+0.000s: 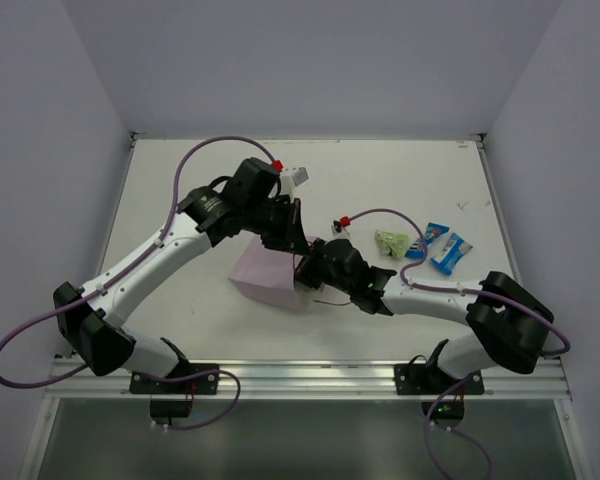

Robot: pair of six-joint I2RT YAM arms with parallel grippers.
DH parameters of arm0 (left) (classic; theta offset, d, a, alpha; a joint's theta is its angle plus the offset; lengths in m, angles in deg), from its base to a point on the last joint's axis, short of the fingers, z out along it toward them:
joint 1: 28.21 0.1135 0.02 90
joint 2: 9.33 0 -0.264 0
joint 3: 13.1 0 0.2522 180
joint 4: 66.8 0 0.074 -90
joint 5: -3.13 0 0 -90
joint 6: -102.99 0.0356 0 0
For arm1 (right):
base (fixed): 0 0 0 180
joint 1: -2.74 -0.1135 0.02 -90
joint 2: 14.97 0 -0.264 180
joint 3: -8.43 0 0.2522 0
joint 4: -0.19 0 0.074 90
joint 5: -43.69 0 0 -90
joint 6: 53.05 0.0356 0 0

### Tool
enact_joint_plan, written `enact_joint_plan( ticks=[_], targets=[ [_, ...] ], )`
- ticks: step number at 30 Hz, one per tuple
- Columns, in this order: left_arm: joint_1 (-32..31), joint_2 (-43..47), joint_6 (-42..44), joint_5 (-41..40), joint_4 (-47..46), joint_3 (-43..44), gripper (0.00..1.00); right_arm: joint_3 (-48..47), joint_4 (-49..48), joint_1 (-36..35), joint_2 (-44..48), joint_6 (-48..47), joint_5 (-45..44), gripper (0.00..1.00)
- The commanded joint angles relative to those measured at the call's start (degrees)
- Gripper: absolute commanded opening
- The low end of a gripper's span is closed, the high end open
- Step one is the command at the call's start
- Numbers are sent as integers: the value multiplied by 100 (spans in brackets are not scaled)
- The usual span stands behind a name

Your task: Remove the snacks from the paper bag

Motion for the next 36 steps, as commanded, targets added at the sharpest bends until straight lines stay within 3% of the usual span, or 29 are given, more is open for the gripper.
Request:
enact_joint_plan(
  ticks=[1,9,19,27,36],
  targets=[
    [146,269,90,64,7,114,0,46,648,-30,575,-71,-469,0],
    [436,445,37,187,-195,-212,0,775,1319,-12,1876,-1,-918,0],
    [541,419,55,91,-133,-141,0,996,1687,5,2508,-114,-970,0],
    [533,551,-121,117,-519,-387,0,56,3128,312,3493,-922,-1120,0],
    [577,612,-59,64,-766,-493,0,-1193,4772,1586,4126,-1916,-857,0]
  ],
)
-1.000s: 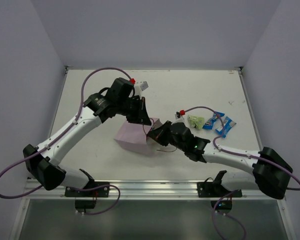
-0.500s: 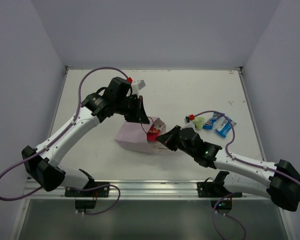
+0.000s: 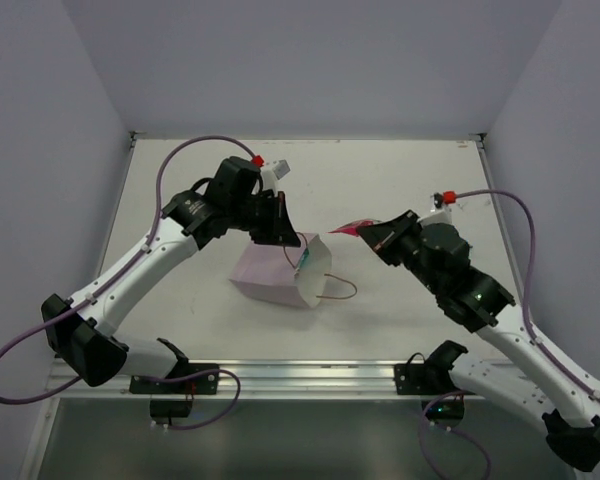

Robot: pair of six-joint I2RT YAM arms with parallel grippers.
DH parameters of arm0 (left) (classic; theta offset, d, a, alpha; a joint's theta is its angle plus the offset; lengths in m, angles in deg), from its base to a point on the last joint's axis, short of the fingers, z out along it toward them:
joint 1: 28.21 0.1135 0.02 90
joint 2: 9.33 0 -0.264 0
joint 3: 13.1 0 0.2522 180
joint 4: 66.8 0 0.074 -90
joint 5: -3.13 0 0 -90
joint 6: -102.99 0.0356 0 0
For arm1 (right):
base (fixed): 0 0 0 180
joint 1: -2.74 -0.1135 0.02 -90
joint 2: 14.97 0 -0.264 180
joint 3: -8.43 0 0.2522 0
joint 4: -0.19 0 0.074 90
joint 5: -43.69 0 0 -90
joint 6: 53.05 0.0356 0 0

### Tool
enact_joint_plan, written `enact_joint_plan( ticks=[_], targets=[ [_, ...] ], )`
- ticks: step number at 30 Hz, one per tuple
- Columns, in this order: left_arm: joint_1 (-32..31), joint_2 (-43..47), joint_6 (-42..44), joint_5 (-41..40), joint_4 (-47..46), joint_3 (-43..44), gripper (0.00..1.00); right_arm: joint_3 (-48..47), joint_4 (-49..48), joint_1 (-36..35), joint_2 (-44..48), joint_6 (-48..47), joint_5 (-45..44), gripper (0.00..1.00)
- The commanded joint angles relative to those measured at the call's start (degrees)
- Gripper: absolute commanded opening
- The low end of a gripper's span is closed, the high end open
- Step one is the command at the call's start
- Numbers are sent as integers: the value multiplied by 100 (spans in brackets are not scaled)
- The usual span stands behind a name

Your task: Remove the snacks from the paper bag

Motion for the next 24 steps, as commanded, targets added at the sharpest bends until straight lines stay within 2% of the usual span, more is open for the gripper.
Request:
enact_joint_plan(
  ticks=[1,7,12,15,24],
  targets=[
    [91,208,37,93,-375,-8,0,-421,956,714,208,-624,57,0],
    [161,199,10,154,-419,19,0,-633,1292,2227,15,-1231,611,0],
    [241,164,2,277,-410,177,0,-571,995,3457,-740,-1653,1454,0],
    [285,138,10,330,-375,264,0,-676,686,3678,-1433,-1811,1640,0],
    [294,199,-157,383,-445,300,0,-2055,185,3767,-3877,-2031,1456,0]
  ],
)
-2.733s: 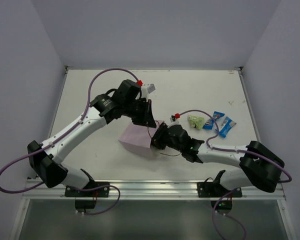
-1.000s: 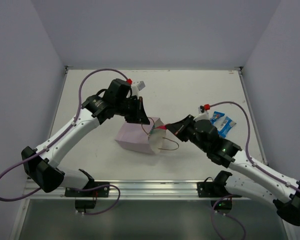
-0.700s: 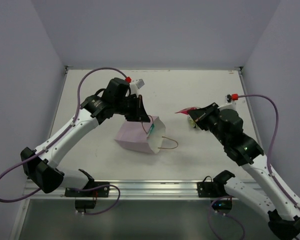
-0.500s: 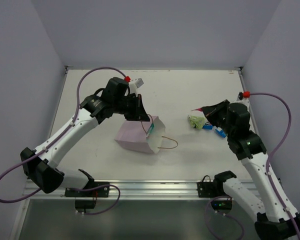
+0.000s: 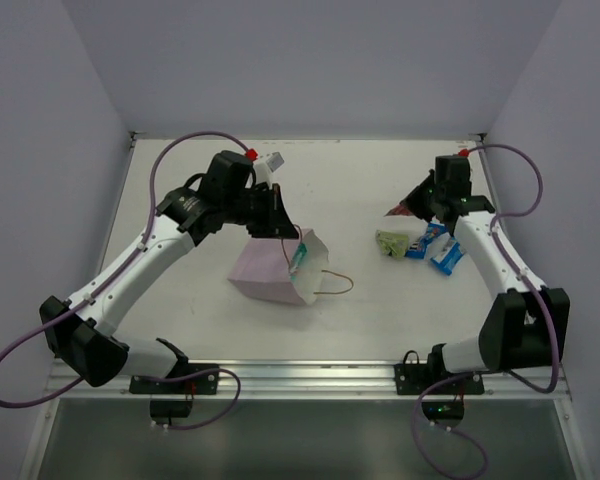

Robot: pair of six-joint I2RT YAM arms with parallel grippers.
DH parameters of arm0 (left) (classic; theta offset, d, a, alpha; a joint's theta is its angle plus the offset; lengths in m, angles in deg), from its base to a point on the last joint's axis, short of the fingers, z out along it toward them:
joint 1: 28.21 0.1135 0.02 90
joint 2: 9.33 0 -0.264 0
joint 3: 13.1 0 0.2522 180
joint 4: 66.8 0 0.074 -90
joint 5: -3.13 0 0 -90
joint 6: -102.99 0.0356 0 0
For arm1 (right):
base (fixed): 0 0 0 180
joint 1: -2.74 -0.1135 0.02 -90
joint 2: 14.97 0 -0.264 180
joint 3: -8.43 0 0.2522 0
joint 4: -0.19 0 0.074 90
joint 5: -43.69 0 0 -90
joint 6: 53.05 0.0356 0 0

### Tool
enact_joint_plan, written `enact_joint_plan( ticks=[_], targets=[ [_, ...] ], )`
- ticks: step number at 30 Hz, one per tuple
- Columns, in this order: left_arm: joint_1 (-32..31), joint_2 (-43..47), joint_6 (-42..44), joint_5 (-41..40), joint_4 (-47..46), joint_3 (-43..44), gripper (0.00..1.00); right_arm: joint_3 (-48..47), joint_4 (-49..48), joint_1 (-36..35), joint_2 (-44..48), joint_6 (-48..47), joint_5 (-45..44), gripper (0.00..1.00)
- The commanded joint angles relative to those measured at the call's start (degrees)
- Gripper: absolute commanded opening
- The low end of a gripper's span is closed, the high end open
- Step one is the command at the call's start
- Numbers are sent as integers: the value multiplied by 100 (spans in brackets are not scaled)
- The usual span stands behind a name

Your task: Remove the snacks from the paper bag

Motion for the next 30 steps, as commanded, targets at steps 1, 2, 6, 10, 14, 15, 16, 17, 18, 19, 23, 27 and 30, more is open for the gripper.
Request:
enact_joint_plan(
  ticks=[1,2,6,10,14,15,16,17,18,19,23,27,30],
  targets=[
    [42,204,-113,210,-273,215,0,-951,-495,80,-719,-315,85,0],
    [51,239,-113,193,-247,206,0,-1129,-495,97,-939,-333,94,0],
    [95,309,-139,193,-246,136,0,-1850,-338,290,-2133,-377,173,0],
    [121,257,-262,289,-491,100,0,-2115,-223,431,-2751,-343,287,0],
    [130,55,-385,535,-765,135,0,-1878,-267,598,-2857,-360,252,0],
    [130,20,-368,544,-765,162,0,-1825,-267,607,-2849,-369,217,1],
    [130,-16,-342,579,-756,214,0,-1686,-284,607,-2770,-378,217,2],
    [130,-77,-324,614,-747,241,0,-1597,-284,607,-2726,-369,191,5],
    [130,-104,-306,623,-739,267,0,-1509,-310,625,-2665,-351,165,8],
    [139,-130,-315,641,-756,285,0,-1343,-311,625,-2612,-325,130,12],
    [139,-218,-315,728,-774,294,0,-701,-284,660,-1911,-184,-108,39],
    [139,-306,-192,799,-695,302,0,-103,-100,651,-970,-202,-415,57],
    [139,-420,-78,913,-730,294,0,143,102,564,-85,-254,-390,57]
  ],
)
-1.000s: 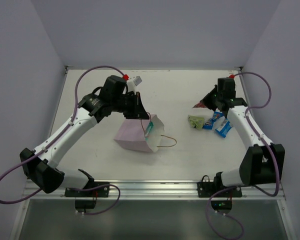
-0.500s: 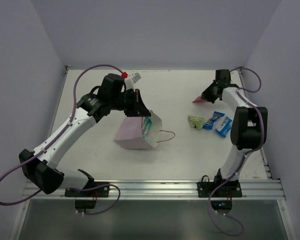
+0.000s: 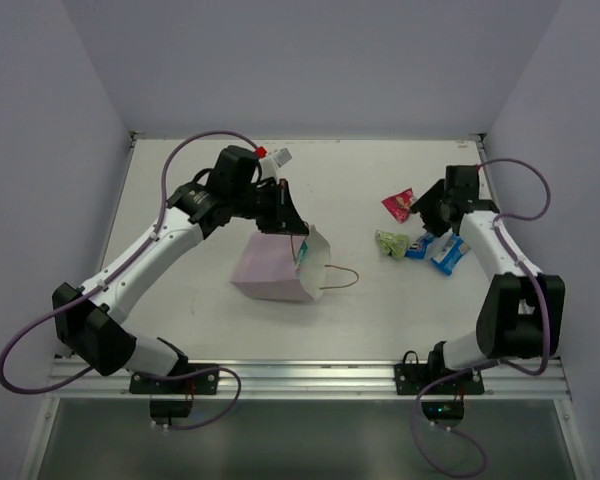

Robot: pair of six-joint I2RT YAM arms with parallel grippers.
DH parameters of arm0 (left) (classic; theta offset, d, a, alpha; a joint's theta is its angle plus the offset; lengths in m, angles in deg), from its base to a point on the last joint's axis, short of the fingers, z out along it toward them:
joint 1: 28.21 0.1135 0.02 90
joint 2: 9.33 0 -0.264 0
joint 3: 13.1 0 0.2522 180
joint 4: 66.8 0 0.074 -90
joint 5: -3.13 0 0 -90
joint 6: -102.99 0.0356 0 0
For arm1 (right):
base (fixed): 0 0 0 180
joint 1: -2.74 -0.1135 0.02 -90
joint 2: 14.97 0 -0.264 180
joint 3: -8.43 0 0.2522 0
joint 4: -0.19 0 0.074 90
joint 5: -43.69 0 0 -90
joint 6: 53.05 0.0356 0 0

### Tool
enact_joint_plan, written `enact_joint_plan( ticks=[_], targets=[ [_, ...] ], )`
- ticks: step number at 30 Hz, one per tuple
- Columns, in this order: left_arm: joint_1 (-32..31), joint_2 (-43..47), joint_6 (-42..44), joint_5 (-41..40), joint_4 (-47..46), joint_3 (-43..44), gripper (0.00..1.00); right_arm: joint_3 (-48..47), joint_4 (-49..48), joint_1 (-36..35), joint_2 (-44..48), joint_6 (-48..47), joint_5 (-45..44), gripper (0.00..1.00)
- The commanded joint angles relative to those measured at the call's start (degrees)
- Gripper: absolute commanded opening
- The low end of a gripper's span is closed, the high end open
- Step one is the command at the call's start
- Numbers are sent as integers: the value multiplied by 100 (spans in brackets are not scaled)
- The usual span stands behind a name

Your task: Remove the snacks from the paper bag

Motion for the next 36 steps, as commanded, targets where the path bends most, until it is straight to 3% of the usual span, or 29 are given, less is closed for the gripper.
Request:
enact_joint_plan(
  ticks=[1,7,11,15,26,36],
  targets=[
    [54,-134,158,386,-347,252,0,135,107,-99,1173,-95,-21,56],
    [63,-494,395,440,-366,436,0,284,-50,-1003,2229,27,902,44],
    [97,-626,501,300,-419,489,0,1170,-1270,-1758,2485,808,1738,36],
    [98,-662,580,282,-252,586,0,1444,-1755,-2322,2398,1178,1809,31],
    [203,-732,764,361,258,823,0,1252,-2529,-3631,1589,1680,1678,32],
    [300,-714,774,308,575,999,0,1059,-2749,-4177,1027,1663,1019,40]
  ],
)
